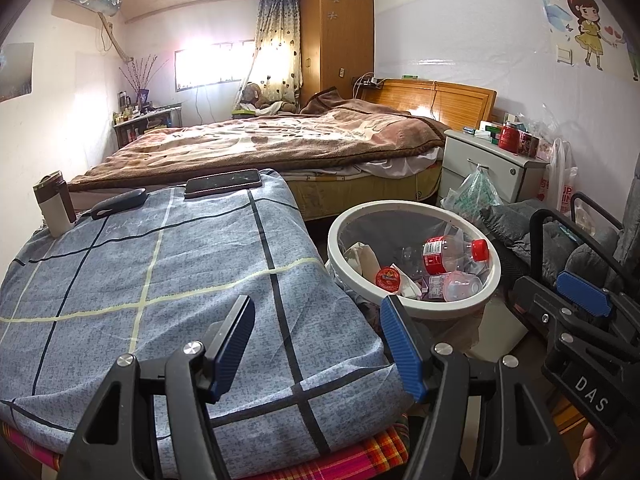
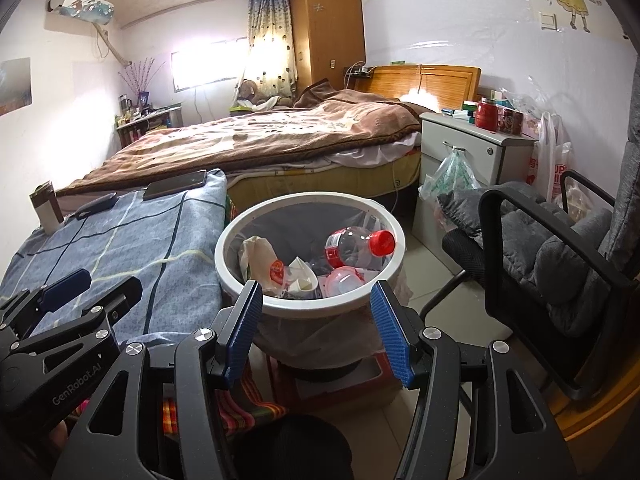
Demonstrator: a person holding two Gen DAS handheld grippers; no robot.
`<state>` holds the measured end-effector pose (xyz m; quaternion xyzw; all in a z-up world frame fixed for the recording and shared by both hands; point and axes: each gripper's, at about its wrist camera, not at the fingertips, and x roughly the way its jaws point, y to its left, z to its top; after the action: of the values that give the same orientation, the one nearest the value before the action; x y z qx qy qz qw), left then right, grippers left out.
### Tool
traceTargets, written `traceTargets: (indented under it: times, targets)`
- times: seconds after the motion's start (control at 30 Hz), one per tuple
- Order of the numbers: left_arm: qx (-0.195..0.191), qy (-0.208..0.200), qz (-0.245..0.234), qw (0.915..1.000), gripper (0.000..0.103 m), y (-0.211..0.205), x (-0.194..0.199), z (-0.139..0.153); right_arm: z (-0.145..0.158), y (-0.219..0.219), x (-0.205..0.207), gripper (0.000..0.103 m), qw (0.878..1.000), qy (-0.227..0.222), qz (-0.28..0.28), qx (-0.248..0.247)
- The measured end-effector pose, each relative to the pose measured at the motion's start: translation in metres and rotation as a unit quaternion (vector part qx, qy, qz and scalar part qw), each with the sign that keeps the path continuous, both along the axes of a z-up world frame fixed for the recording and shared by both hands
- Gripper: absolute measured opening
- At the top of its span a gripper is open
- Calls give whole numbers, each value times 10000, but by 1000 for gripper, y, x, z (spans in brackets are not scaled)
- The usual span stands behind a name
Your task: Collect trash
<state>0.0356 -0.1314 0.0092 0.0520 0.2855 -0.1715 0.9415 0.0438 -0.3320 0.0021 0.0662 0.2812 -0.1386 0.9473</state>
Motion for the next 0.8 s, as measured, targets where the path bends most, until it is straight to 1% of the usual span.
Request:
traceTargets:
  times: [0.8]
  targets:
    - [-47, 66, 1, 10000, 67, 1, 1, -3, -2, 3, 1, 58, 10000, 13, 23, 23]
